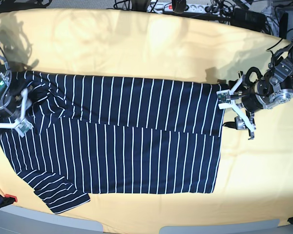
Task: Fold the T-shirt properly
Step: 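Raise both open grippers off the folded edge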
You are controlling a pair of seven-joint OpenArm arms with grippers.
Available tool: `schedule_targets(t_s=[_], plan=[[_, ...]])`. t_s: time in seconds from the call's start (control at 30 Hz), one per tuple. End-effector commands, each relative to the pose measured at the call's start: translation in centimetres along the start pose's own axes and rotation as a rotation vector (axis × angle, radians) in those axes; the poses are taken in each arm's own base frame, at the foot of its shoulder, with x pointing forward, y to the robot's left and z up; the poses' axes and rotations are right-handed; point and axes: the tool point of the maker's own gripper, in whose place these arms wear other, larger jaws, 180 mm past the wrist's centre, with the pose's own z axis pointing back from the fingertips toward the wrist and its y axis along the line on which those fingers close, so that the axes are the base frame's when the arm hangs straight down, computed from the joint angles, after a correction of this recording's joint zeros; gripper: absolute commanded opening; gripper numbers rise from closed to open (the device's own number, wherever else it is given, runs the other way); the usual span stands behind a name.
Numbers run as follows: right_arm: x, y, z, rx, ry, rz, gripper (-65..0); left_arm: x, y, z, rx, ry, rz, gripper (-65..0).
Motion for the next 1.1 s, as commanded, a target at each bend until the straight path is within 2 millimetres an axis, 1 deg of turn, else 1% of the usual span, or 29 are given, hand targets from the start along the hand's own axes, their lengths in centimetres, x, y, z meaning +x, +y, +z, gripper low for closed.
schedule_targets(t_s=[0.0, 0.03, 0.2, 0.3, 0.37, 0.43, 0.5, 0.6, 0.67, 0.77, 0.8, 0.87, 0.9, 1.07], plan=[[1.2, -3.1, 0.6, -0.088, -0.047, -0.001, -29.0, 0.0, 1.7, 0.7, 0.05, -0.001, -0.014, -26.8], [1.3, -3.4, 0.6, -0.099, -0.049, -0.005, -29.0, -0.1, 1.7, 0.7, 0.054, 0.001, -0.013, -26.8], [0.4, -3.1, 1.2, -0.079, 0.035, 0.024, -29.0, -0.7, 1.6, 0.7, 0.047, 0.036, -0.015, -26.8], [0.7, -2.7, 1.8, -0.066, 0.049, 0.038, -29.0, -0.4, -0.2, 1.1, -0.061, 0.016, -0.065, -26.8], [0.6, -2.9, 2.1, -0.073, 0.073, 0.052, -29.0, -0.2, -1.6, 1.6, -0.145, 0.009, -0.1, -26.8], [0.2, -3.6, 2.3, -0.09, 0.092, 0.058, -29.0, -0.3, -2.0, 1.9, -0.168, 0.01, -0.107, -26.8], [-0.1, -4.8, 2.6, -0.125, 0.1, 0.047, -29.0, -1.0, -1.9, 1.9, -0.163, 0.031, -0.11, -26.8], [-0.3, -6.6, 3.1, -0.162, 0.101, 0.014, -29.0, -2.0, -1.8, 1.4, -0.155, 0.05, -0.117, -26.8], [-0.5, -6.9, 3.2, -0.157, 0.102, 0.003, -29.1, -2.5, -1.7, 0.9, -0.149, 0.054, -0.127, -26.8], [-0.7, -6.7, 3.2, -0.143, 0.11, 0.018, -29.9, -2.2, -2.2, 0.2, -0.16, 0.014, -0.101, -26.8], [-0.8, -6.7, 3.1, -0.14, 0.112, 0.019, -31.0, -2.2, -2.5, 0.1, -0.176, 0.011, -0.098, -26.8], [-1.2, -6.7, 2.9, -0.134, 0.123, 0.012, -32.1, -1.8, -3.9, 0.2, -0.248, -0.007, -0.093, -26.8], [-1.6, -6.6, 2.8, -0.127, 0.131, 0.002, -32.1, -1.6, -4.2, 0.2, -0.266, -0.016, -0.087, -26.8], [-3.2, -6.8, 2.3, -0.123, 0.176, -0.014, -32.1, -0.6, -4.3, 0.3, -0.268, -0.074, -0.077, -26.8]])
